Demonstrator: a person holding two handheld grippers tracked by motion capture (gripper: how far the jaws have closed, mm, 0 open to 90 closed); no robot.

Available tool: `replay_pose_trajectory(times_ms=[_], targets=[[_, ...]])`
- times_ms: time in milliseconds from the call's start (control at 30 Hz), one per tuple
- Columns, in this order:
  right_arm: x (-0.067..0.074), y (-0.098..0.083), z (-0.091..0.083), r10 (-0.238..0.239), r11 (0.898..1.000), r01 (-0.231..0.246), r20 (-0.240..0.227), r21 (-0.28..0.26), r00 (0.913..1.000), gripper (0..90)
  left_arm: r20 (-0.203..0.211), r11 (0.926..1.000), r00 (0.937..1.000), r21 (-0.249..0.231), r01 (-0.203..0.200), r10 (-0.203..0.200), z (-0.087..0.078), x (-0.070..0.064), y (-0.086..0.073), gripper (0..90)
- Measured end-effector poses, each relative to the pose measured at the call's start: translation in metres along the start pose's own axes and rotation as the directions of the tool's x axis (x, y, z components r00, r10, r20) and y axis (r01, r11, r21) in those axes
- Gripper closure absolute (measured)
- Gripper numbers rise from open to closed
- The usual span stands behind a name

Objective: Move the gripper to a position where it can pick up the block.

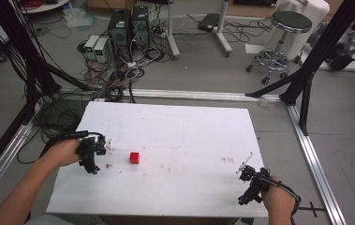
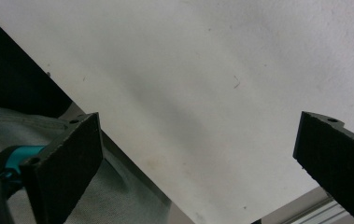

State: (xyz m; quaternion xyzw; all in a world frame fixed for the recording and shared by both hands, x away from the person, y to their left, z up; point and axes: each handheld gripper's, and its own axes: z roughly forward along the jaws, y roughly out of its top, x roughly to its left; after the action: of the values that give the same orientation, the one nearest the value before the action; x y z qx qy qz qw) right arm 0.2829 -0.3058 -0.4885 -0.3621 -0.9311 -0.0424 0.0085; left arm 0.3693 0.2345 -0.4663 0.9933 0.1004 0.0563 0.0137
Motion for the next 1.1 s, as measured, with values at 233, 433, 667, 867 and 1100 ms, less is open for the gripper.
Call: replay_pose_trajectory(times_ms=[233, 433, 667, 867, 1100], targets=[[0.0, 0.001, 0.0, -0.009, 1.0, 0.009, -0.005, -0.006, 0.9999, 0.9, 0.003, 0.9994, 0.9994, 0.001, -0.033, 0.033, -0.002, 0.007, 0.02, 23.1], [0.002, 0.002, 0.0, -0.004, 1.0, 0.004, -0.009, -0.009, 0.9999, 0.9, 0.013, 0.998, 0.9979, -0.002, -0.063, 0.063, 0.001, 0.011, 0.042, 23.1], [0.003, 0.003, -0.001, -0.014, 1.0, 0.014, -0.009, -0.01, 0.9999, 0.9, 0.015, 0.9954, 0.9953, -0.004, -0.095, 0.095, 0.004, 0.011, 0.059, 23.1], [0.003, 0.003, -0.001, -0.012, 1.0, 0.012, -0.008, -0.018, 0.9999, 0.9, 0.017, 0.993, 0.9929, -0.004, -0.118, 0.118, 0.006, 0.012, 0.073, 23.1], [0.003, 0.003, -0.001, -0.014, 1.0, 0.014, -0.012, -0.018, 0.9998, 0.9, 0.043, 0.9847, 0.9837, -0.005, -0.174, 0.175, 0.013, 0.016, 0.089, 23.1]])
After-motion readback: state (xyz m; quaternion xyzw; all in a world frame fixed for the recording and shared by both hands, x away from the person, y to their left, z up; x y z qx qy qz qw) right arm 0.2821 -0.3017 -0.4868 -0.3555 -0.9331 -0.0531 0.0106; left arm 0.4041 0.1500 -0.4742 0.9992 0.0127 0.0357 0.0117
